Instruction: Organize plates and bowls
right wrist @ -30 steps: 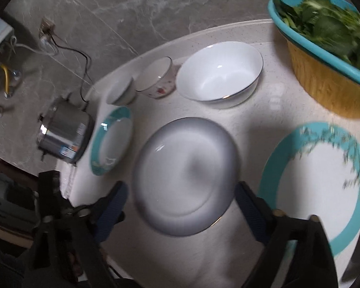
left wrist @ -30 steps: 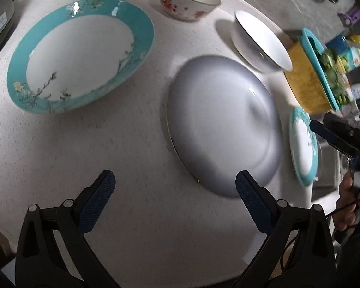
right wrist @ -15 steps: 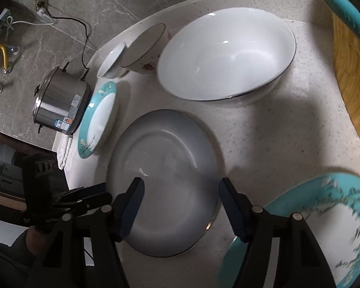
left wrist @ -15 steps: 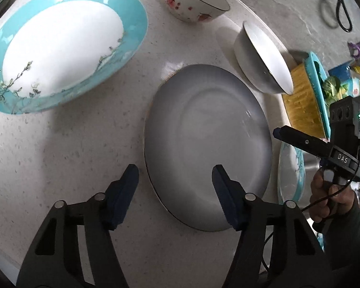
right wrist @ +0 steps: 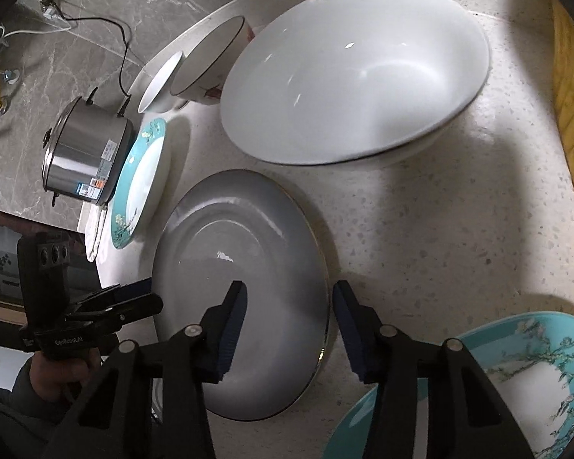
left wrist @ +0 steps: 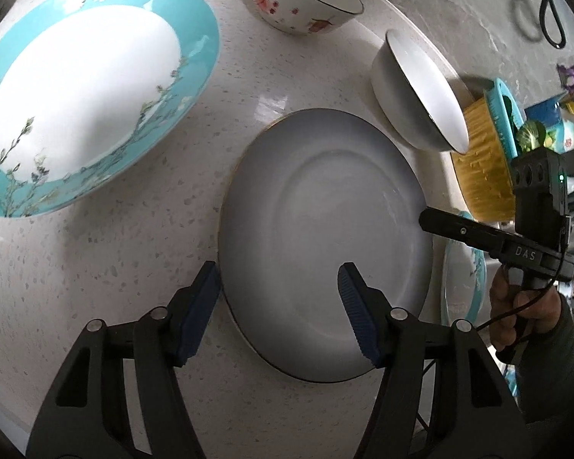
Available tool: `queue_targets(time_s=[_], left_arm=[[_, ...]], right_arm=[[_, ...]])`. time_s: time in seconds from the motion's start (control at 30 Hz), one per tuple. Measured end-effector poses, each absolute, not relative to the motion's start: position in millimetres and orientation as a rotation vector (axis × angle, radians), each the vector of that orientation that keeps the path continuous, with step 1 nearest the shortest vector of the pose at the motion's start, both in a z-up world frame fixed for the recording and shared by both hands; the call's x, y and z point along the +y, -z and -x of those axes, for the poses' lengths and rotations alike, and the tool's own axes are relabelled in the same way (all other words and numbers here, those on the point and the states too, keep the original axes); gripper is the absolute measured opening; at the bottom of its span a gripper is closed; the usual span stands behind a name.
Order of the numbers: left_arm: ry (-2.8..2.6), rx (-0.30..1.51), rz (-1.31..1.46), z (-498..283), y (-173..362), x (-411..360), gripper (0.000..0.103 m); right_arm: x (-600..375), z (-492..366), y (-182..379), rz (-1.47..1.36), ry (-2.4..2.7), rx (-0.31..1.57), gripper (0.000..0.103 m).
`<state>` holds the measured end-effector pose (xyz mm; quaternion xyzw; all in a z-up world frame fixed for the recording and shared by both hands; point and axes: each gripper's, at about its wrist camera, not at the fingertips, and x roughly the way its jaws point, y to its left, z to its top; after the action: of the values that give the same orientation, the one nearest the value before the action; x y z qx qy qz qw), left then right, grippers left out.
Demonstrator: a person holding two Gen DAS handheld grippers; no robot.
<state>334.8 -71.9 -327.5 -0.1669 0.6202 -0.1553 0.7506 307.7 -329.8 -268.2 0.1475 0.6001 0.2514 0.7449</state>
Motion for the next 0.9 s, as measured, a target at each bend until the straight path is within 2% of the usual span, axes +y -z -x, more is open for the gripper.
queue_targets(time_s=[0.1,0.17,0.33,0.43,0.5,0.53,0.6,0.63,0.9], left_arm=[[0.341,1.368,0.344,-336,328,-73,0.061],[0.339,1.372,0.351,-335,328,-72,0.061],[0.335,1.365,0.293,-335,327,-76,0.06],[0.316,1.361,0.274,-334,327,-74,0.05],[0.295,1.36,0.275,-334,327,-67,0.029],[0.279,1.359,0.277,-334,328,-61,0.024],[0.295,1.357,0.302,-333,329,-54,0.023],[0.297,1.357,0.297,-333,329,-53,0.023],[0.313,1.366,0.349,-335,331,-44,0.023]], right_arm=[[-328,-308,269,-0.325,-0.542,1.331,0.05],[-330,-309,270,-0.341,-0.525,1.345,0.046],[-325,-308,269,-0.31,-0.528,1.367,0.047],[-323,-310,269,-0.296,-0.544,1.381,0.048],[-320,-310,269,-0.264,-0.55,1.39,0.048],[-318,-309,268,-0.238,-0.546,1.394,0.045],[-317,-309,268,-0.197,-0.527,1.399,0.035],[-318,-309,269,-0.183,-0.511,1.405,0.024],[-322,-312,272,-0.23,-0.509,1.432,0.022]])
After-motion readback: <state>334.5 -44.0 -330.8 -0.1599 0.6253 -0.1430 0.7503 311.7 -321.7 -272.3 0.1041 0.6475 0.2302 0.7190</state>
